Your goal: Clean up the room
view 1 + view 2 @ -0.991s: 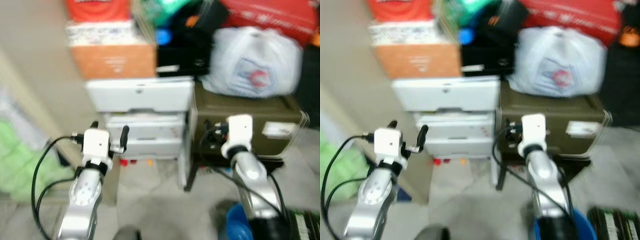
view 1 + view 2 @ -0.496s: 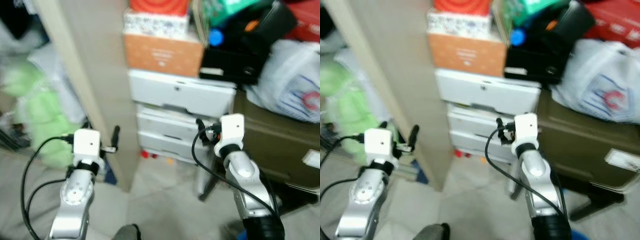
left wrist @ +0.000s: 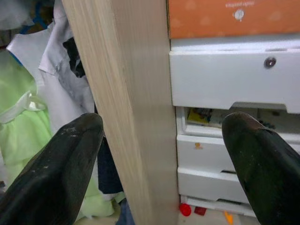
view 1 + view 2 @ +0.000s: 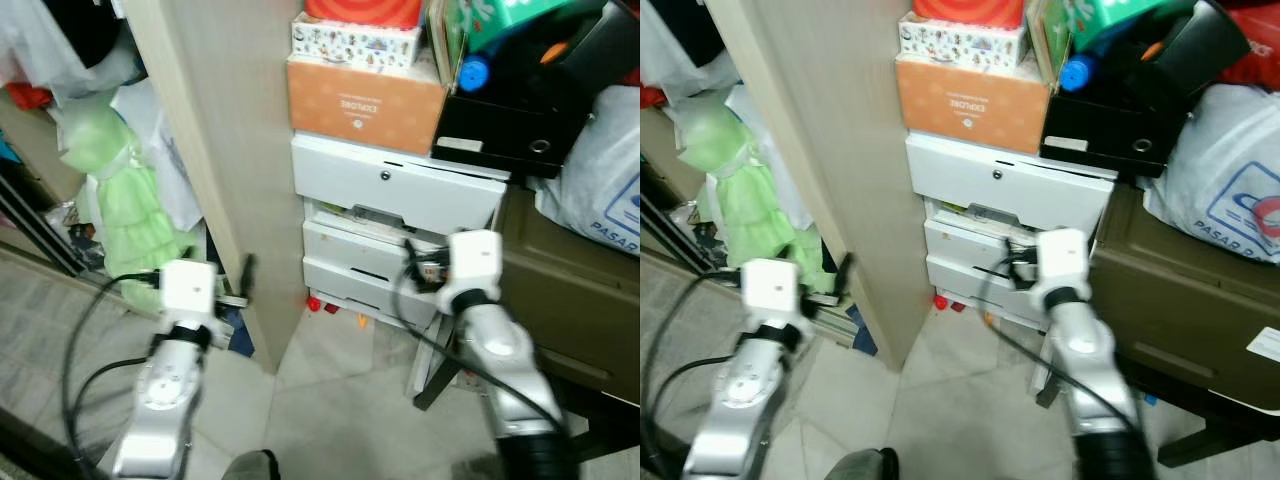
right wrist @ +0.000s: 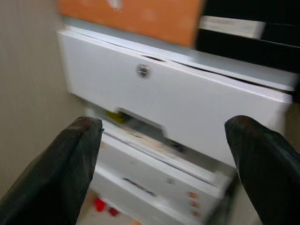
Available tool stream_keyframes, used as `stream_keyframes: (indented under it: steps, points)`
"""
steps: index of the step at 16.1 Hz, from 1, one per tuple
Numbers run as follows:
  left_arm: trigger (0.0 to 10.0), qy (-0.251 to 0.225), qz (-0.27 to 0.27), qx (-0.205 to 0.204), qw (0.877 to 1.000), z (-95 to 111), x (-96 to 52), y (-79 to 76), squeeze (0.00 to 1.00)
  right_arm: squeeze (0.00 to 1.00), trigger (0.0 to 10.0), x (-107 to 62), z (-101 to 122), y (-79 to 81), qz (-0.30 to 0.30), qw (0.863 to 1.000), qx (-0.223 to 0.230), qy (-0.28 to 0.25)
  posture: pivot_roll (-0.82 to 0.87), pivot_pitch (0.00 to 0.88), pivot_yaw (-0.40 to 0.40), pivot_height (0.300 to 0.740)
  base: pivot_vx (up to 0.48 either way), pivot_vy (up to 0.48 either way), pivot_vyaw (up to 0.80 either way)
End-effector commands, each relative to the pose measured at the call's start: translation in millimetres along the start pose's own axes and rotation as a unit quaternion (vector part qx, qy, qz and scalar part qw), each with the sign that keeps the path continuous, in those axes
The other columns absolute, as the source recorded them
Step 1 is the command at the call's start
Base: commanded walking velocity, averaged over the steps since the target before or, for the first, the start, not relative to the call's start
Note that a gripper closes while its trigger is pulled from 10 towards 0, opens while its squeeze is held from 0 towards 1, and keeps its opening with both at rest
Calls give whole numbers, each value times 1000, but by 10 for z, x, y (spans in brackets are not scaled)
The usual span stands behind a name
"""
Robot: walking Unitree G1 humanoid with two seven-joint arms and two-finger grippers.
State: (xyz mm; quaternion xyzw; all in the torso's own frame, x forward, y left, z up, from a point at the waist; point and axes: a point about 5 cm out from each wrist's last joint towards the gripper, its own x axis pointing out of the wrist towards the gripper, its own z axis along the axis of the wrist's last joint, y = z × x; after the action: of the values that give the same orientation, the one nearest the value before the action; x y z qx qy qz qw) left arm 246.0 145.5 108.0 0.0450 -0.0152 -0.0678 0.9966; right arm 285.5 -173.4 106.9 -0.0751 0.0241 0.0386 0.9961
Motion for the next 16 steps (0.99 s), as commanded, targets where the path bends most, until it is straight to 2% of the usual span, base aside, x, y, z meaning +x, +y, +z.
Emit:
stream_keyframes:
  steps: [1,4,6,11,16]
  points:
    - [10000,-3,13,9,1000,25,-7,95,0,0,10000,32,70,113,17,1000,0,-17,-32,63,-11,740,0,0,800]
    - [10000,-2,11,8,1000,23,-4,94,0,0,10000,27,62,102,16,1000,4,-14,-32,64,-11,740,0,0,800]
    - [10000,-1,9,10,1000,22,-2,92,0,0,10000,-7,79,113,38,998,-35,-28,-35,66,-11,740,0,0,800]
    - [10000,-1,5,11,1000,23,4,89,0,0,10000,4,74,129,34,999,-24,-24,-34,67,-9,740,0,0,530]
    - [10000,-2,4,11,1000,25,6,84,0,0,10000,-10,68,147,46,998,-22,-24,-36,69,-10,740,0,0,800]
